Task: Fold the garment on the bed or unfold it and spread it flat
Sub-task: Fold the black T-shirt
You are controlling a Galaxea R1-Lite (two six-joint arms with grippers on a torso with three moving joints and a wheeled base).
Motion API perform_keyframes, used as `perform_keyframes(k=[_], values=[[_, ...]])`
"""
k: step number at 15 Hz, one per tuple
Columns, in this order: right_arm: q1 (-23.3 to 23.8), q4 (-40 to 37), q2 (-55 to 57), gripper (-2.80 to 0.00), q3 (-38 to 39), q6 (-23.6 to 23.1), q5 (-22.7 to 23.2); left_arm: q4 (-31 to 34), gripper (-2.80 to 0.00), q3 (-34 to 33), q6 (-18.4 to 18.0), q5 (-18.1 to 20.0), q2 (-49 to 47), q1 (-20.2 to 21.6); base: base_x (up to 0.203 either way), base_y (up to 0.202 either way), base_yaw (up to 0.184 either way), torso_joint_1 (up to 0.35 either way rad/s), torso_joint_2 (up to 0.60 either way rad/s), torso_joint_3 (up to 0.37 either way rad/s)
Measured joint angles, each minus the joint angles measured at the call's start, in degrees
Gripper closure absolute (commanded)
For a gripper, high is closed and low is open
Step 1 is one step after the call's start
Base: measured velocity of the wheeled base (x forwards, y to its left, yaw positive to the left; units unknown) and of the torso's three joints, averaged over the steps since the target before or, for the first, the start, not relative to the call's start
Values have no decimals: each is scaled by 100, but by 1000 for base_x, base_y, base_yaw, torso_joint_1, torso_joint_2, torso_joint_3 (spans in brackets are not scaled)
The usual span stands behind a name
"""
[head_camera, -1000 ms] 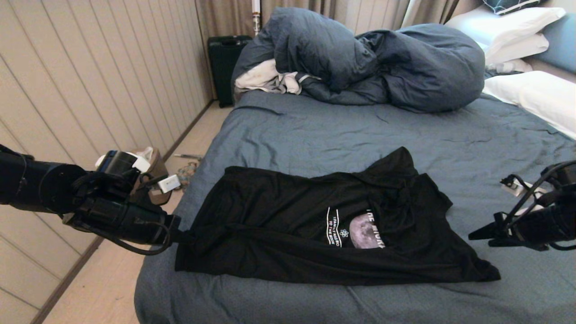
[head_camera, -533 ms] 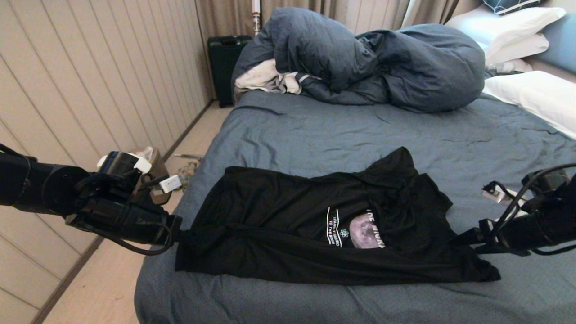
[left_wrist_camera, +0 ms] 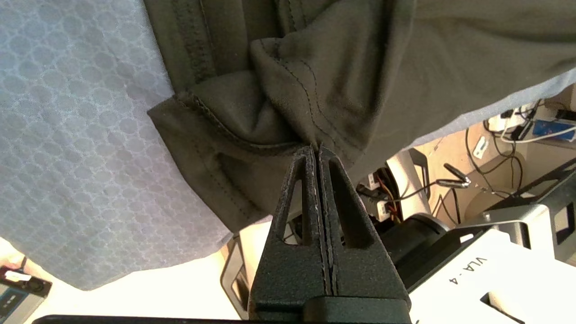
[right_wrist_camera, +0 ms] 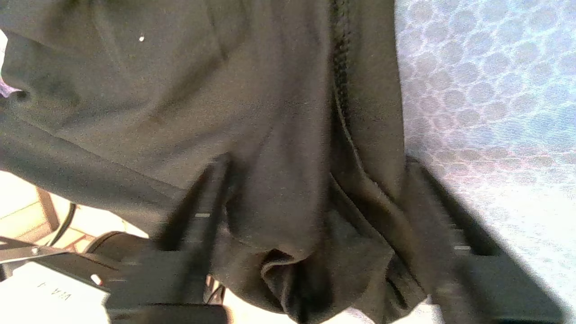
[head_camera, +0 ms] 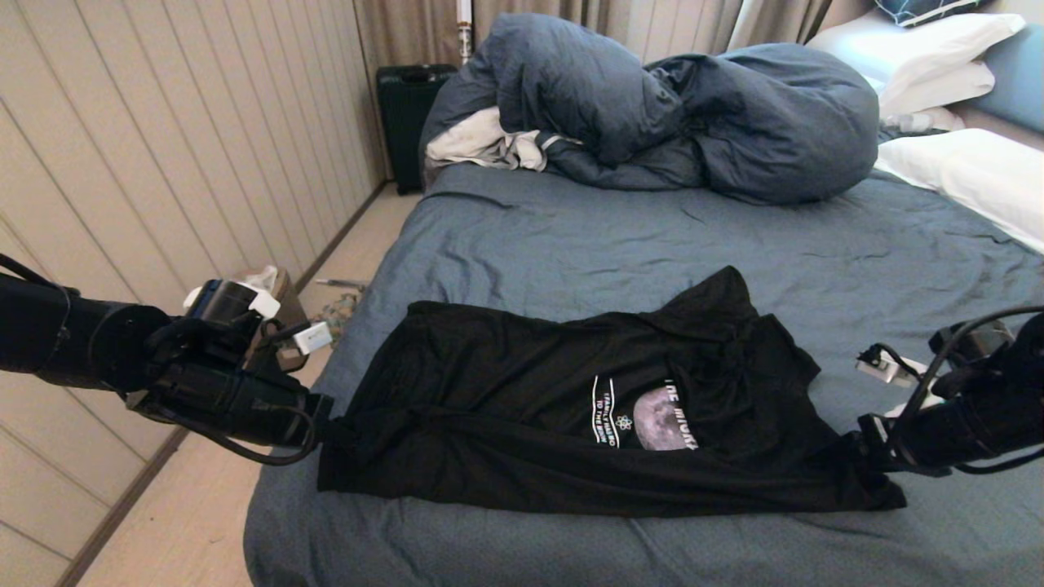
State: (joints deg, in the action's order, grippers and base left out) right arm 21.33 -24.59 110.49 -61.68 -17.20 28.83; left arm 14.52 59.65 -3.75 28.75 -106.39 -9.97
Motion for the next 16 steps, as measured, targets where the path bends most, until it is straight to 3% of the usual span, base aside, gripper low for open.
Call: perform_keyframes(k=[12, 13, 16], values=[[18, 39, 42, 0, 127, 12, 14, -155, 0, 105, 22, 177, -259, 260, 0, 0, 0, 0, 0, 0], [19, 41, 32, 0, 149, 6, 12, -287, -280, 105, 27, 181, -314, 270, 0, 0, 0, 0, 0, 0], [18, 72, 42, 0, 157, 1, 2, -422, -280, 32, 22, 242, -160, 415, 0, 0, 0, 0, 0, 0]])
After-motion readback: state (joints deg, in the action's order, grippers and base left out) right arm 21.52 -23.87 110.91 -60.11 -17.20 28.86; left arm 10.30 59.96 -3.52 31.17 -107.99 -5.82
